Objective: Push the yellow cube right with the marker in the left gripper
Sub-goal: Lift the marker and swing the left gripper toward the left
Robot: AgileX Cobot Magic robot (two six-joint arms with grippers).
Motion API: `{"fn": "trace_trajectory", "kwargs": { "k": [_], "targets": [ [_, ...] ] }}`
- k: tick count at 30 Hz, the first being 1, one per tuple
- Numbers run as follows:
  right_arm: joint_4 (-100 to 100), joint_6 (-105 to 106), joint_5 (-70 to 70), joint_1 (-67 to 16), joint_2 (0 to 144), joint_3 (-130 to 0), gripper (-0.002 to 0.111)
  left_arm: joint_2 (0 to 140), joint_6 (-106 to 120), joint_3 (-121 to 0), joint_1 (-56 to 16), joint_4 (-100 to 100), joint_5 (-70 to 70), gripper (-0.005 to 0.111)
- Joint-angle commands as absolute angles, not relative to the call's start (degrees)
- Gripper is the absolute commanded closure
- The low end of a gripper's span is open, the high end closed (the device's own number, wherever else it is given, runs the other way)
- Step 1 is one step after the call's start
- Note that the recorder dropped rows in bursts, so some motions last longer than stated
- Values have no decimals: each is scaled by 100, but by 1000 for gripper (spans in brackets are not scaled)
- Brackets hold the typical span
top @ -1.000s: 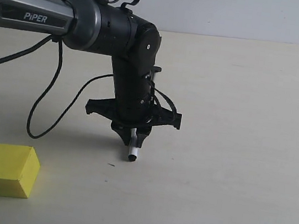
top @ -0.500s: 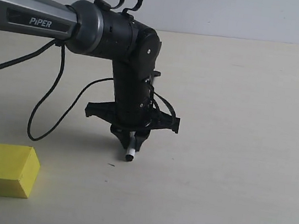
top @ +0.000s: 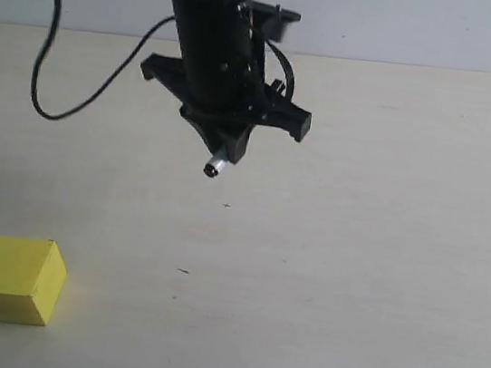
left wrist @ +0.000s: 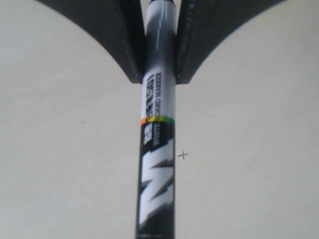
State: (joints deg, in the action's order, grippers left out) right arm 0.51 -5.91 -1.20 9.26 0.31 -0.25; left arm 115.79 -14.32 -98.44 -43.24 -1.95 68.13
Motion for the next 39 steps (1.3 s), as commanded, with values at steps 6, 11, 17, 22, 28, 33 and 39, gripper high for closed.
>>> {"fn": "trace_trajectory", "kwargs": {
  "k": [6, 11, 17, 22, 28, 33, 39],
  "targets": [
    [40, -587, -105, 962, 0, 0, 108, 10559, 1525, -9488, -4037, 1367, 6996, 107],
    [38, -587, -117, 962, 0, 0, 108, 9564, 2809, -8609, -3321, 1596, 6996, 107],
    [38, -587, -117, 962, 0, 0, 108, 9162, 2592, -7983, -2305, 1781, 6996, 107],
    [38, -587, -117, 962, 0, 0, 108, 9094, 3043, -7720, -1395, 823, 6996, 107],
    [38, -587, -117, 962, 0, 0, 108, 8354, 5219, -6428, -969, 518, 6996, 107],
    [38, -587, -117, 962, 0, 0, 108, 7477, 5832, -5427, -971, 1069, 6669, 107],
    [38, -587, -117, 962, 0, 0, 108, 7325, 5496, -4535, -962, 1759, 6852, 107]
  ]
}}
